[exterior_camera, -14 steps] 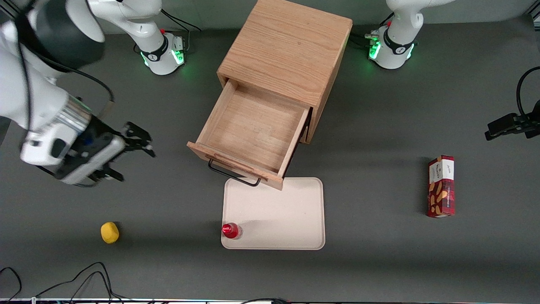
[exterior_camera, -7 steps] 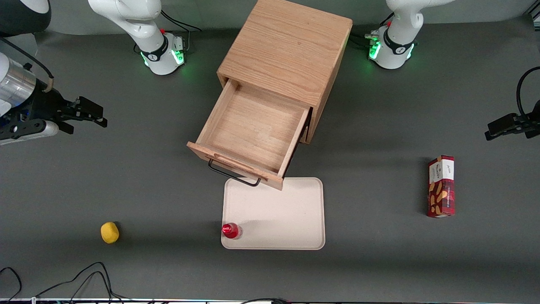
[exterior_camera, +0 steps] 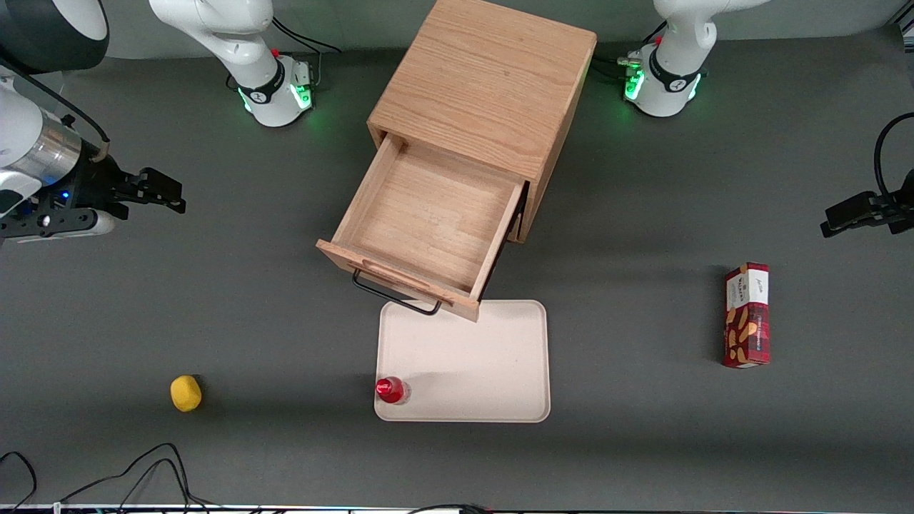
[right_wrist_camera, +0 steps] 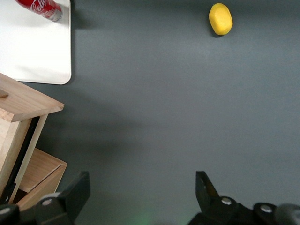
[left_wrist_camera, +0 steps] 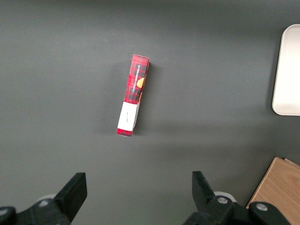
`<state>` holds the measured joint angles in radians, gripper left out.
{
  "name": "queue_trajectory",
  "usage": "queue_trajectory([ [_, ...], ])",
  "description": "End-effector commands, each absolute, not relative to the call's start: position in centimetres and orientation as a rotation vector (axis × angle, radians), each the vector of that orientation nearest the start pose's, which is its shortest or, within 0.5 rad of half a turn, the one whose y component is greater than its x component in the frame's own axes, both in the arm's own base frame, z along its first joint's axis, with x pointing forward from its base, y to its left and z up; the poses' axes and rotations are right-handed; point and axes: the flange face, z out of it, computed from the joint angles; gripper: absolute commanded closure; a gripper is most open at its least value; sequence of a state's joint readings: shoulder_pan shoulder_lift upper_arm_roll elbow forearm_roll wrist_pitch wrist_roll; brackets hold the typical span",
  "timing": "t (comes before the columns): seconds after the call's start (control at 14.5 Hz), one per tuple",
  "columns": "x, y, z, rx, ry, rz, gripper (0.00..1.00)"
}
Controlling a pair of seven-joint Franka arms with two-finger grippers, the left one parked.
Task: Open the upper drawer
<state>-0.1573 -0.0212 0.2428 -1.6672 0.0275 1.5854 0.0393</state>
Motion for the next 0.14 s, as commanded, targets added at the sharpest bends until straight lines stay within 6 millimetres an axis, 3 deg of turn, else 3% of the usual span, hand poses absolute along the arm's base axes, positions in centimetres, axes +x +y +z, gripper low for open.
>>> queue_trajectory([
  [0.0, 53.47, 5.28, 60.50, -3.150, -0.008, 0.057, 0.00],
  [0.07, 53.29, 5.48, 60.82, -3.152, -0.011, 0.048, 0.00],
])
